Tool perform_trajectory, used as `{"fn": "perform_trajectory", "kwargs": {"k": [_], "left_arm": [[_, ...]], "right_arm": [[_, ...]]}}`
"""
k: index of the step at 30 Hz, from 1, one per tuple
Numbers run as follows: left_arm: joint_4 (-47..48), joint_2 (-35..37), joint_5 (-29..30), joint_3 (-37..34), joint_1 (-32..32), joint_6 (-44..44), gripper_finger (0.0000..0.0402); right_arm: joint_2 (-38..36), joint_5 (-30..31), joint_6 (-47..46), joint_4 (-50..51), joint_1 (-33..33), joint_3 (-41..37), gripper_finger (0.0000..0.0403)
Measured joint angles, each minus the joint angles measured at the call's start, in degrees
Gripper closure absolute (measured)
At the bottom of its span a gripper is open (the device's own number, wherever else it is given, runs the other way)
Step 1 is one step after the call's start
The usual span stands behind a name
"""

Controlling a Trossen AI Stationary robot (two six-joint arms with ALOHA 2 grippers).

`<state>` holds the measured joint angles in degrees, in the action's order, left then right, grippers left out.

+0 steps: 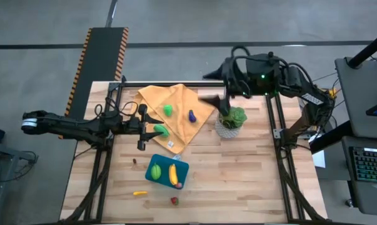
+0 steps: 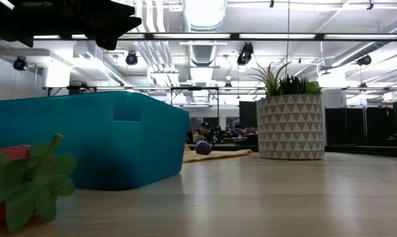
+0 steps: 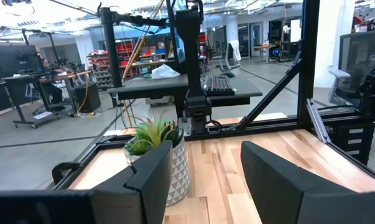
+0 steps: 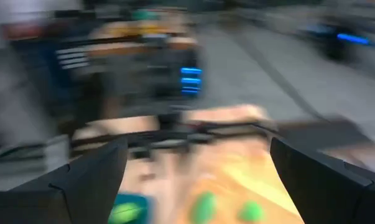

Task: Pick and placing Produce into tupperware
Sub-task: Put the eggplant into the blue bin

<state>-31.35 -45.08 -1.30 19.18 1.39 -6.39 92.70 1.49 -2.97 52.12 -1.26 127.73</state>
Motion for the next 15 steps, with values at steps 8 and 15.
{"fn": "perform_trajectory", "kwargs": {"k": [8,15], "left_arm": [[0.26,0.0,-0.01,0.0,0.0,0.0,0.0223],[0.26,0.0,-0.01,0.0,0.0,0.0,0.0223]], "right_arm": [[1.21,-24.92,6.46,-3.45,0.06,-0.23,0.0016],[1.21,29.15,-0.42,-2.89,-0.03,-0.31,0.0016]]}}
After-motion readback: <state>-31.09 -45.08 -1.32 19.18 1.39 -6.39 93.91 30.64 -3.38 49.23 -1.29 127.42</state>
